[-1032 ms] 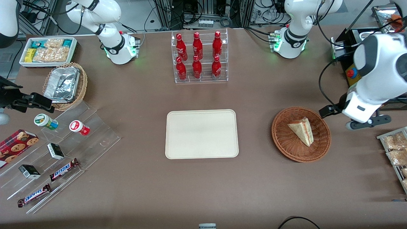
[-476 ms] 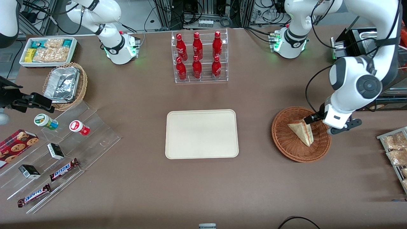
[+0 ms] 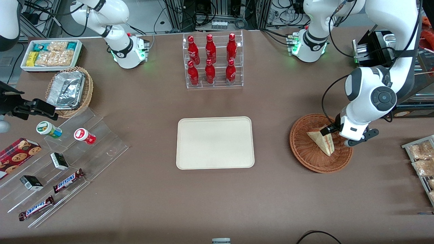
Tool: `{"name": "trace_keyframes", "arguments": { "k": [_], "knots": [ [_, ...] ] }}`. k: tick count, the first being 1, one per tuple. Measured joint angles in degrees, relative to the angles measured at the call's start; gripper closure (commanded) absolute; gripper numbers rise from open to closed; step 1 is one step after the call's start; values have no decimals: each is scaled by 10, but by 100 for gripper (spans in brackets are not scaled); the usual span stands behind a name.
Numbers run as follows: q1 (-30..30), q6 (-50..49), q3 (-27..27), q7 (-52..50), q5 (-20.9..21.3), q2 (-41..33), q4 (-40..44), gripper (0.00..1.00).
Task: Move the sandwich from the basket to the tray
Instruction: 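Lower the open left gripper over the wrapped sandwich in the basket, then close the left gripper on the wrapped sandwich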
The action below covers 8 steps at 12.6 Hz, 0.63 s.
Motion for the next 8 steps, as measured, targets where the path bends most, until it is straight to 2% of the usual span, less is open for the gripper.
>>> {"name": "trace_keyframes", "arguments": {
  "k": [6,7,8],
  "knots": [
    [-7,27,0,-3,0,29,0,0],
    [-7,35,0,-4,0,35,0,1],
    [-7,44,0,-4,0,42,0,9]
  ]
}}
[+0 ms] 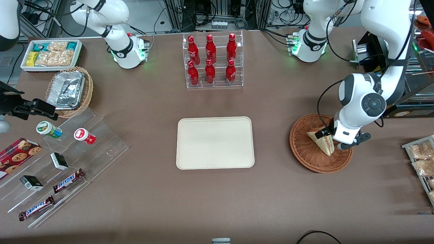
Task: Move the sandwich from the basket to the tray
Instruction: 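Close the left gripper on the wrapped sandwich, then lift the sandwich and carry it with the left gripper to the tray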
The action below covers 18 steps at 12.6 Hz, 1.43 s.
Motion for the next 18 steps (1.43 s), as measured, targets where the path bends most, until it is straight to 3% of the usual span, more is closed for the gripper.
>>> {"name": "trace_keyframes", "arguments": {
  "k": [1,2,3,4,5,10,15,18],
  "knots": [
    [0,8,0,-2,0,7,0,23],
    [0,15,0,-11,0,14,0,45],
    [0,23,0,-26,0,20,0,73],
    [0,27,0,-44,0,23,0,94],
    [0,29,0,-57,0,25,0,100],
    [-1,18,-2,-65,0,23,10,100],
    [-2,-179,-38,-65,1,-7,125,100],
    [-4,-238,-87,-54,3,-14,187,100]
  ]
}}
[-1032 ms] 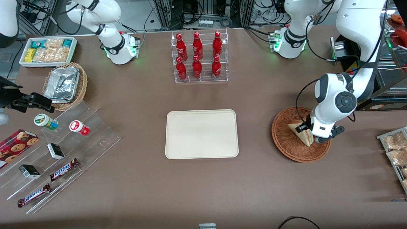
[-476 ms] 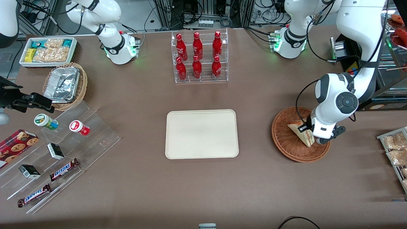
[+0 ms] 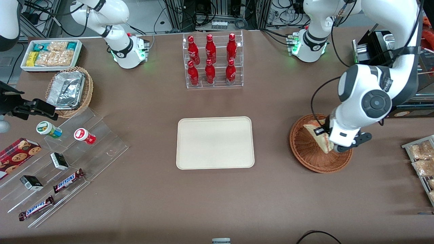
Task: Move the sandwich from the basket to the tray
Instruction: 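Lift the sandwich and carry it with the left gripper to the tray, then lower the sandwich onto the white tray with the left gripper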
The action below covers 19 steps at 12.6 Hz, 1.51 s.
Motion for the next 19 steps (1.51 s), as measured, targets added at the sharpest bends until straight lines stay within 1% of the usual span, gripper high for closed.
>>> {"name": "trace_keyframes", "arguments": {
  "k": [3,6,7,9,12,13,16,19],
  "knots": [
    [-2,-2,-58,32,0,5,23,100],
    [-4,-2,-124,39,2,32,49,100],
    [-5,-1,-147,39,9,49,61,100],
    [-17,0,-183,16,39,94,93,100],
    [-77,1,-192,-46,102,172,148,100],
    [-91,2,-192,-53,111,197,167,100],
    [-117,5,-192,-58,129,255,218,100],
    [-127,51,-192,-58,134,299,236,100]
  ]
}}
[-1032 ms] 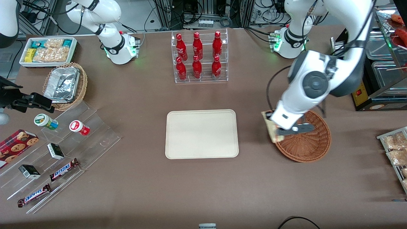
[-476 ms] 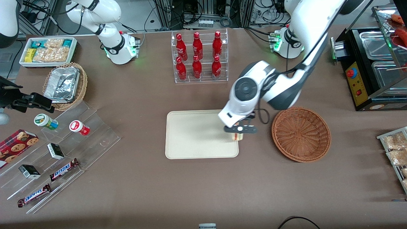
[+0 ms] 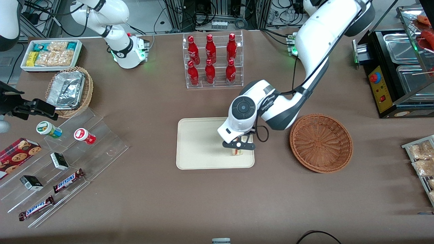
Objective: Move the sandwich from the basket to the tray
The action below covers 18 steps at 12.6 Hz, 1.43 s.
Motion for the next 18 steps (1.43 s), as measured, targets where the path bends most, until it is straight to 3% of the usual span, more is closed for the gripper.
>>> {"name": "trace_keyframes", "arguments": {
  "k": [5,6,7,18],
  "knots": [
    [-14,25,0,0,34,59,21,100],
    [-16,25,0,0,34,63,24,69],
    [-18,25,0,0,34,63,26,1],
    [-17,19,0,-6,37,60,60,0]
  ]
}}
